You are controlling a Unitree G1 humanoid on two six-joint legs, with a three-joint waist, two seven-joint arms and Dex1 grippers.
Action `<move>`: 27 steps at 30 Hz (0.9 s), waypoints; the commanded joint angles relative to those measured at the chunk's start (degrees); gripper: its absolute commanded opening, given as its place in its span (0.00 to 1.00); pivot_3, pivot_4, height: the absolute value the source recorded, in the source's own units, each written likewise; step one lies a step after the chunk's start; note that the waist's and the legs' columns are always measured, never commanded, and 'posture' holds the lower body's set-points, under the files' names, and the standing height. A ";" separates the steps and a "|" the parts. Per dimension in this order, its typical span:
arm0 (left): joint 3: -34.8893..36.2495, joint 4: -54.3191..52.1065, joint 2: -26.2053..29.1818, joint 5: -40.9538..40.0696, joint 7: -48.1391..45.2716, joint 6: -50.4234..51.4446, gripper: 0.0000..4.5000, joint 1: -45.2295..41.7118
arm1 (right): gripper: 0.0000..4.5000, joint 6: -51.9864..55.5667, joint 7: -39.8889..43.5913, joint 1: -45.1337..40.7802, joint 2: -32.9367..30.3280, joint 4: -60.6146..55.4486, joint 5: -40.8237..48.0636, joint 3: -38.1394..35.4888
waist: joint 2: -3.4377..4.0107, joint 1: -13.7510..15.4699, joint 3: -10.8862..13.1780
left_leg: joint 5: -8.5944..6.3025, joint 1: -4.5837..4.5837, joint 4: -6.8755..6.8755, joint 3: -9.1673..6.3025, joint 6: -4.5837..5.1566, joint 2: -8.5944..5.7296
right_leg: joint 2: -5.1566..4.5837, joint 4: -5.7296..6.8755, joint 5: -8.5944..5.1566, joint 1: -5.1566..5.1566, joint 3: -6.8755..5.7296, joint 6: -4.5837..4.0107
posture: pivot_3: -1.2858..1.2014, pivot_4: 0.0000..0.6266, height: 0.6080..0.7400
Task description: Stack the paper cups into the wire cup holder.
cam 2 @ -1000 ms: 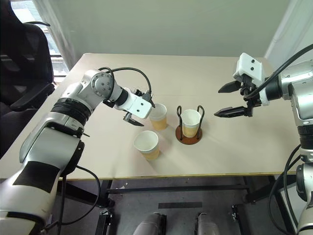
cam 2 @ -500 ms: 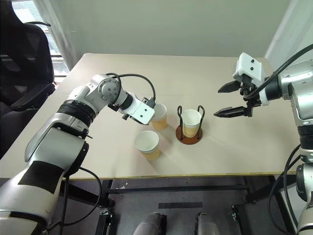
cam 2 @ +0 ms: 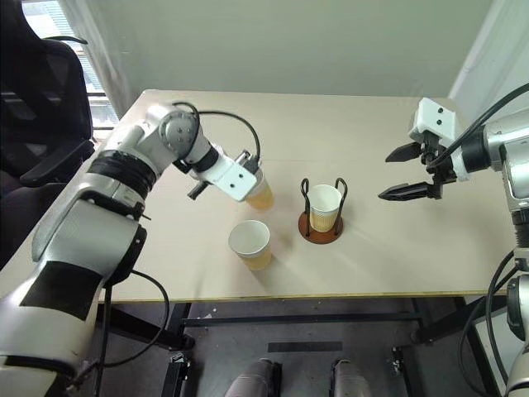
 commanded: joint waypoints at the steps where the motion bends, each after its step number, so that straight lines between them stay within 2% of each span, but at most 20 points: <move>1: 3.25 -0.04 -0.43 -3.19 -3.75 2.90 0.01 -4.93 | 0.99 -2.94 1.37 -2.70 -1.47 3.16 -1.69 -0.36 | 0.00 -0.01 0.00 | -0.01 0.02 -0.03 0.06 0.02 -0.04 | 0.03 -0.01 -0.01 0.00 -0.02 -0.01 | 0.52 0.24 1.00; 6: 3.70 0.56 -1.92 -3.18 -6.09 5.83 0.01 -11.59 | 0.99 -5.51 2.79 -3.31 -1.53 6.92 -3.33 -0.18 | 0.00 -0.03 0.02 | -0.03 -0.02 -0.11 0.10 0.11 -0.07 | -0.11 -0.06 -0.06 -0.01 -0.01 0.07 | 0.52 0.24 1.00; 14: 5.09 1.25 -6.51 -4.49 -6.02 8.88 0.01 -16.44 | 0.99 -6.44 3.86 -3.66 -1.27 8.48 -4.69 -0.38 | 0.05 -0.12 0.05 | -0.13 -0.06 -0.12 0.27 0.27 -0.12 | -0.21 -0.10 -0.16 -0.02 0.04 0.23 | 0.52 0.24 1.00; 21: 7.34 1.47 -10.76 -6.65 -5.10 10.14 0.01 -18.04 | 0.99 -5.91 4.67 -3.11 -1.84 7.27 -4.91 -0.62 | 0.08 0.07 0.07 | -0.18 -0.23 0.04 0.24 0.35 -0.09 | -0.29 -0.16 -0.03 -0.05 0.04 0.47 | 0.52 0.24 1.00; 27: 8.06 1.62 -11.91 -6.82 -5.51 10.12 0.01 -18.26 | 0.99 -4.87 4.71 -2.00 -2.80 5.82 -4.73 -1.27 | 0.11 -0.04 0.08 | -0.20 -0.30 0.19 0.26 0.39 -0.09 | -0.29 -0.14 0.08 -0.06 0.07 0.67 | 0.52 0.24 1.00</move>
